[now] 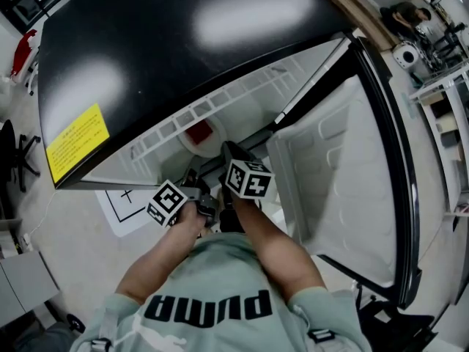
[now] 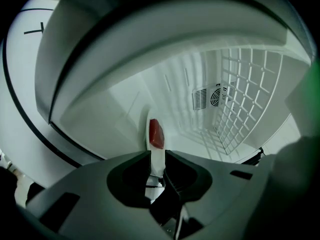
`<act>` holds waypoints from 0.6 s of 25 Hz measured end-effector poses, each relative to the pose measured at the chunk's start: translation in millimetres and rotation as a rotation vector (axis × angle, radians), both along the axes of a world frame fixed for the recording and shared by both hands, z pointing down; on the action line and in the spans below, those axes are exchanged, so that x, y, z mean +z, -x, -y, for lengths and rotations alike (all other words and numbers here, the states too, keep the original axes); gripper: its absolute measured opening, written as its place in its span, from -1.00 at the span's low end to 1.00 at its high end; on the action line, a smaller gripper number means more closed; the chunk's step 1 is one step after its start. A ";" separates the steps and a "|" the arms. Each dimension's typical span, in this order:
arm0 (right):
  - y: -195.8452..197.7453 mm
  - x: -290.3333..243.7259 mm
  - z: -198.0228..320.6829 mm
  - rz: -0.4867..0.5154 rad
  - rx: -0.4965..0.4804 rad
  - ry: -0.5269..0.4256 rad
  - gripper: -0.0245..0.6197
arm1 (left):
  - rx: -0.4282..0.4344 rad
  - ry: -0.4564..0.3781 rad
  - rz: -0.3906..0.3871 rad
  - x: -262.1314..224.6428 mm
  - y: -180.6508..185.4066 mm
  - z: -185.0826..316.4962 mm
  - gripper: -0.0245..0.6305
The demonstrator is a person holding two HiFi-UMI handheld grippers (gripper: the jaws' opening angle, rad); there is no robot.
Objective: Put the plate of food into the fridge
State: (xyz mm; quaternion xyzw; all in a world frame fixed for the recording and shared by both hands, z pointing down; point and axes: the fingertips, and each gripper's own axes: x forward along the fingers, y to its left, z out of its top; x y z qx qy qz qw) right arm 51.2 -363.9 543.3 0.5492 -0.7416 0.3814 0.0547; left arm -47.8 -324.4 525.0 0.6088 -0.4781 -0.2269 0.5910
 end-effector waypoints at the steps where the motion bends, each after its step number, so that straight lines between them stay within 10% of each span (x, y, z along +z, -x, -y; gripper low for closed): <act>1: 0.4 -0.3 3.2 -0.007 -0.002 -0.002 -0.79 | 0.007 -0.005 0.008 -0.6 -0.8 -0.3 -0.70; 15: 4.2 -6.5 31.4 -0.158 -0.058 -0.059 -0.79 | 0.068 -0.070 0.124 -9.2 -4.3 4.0 -0.70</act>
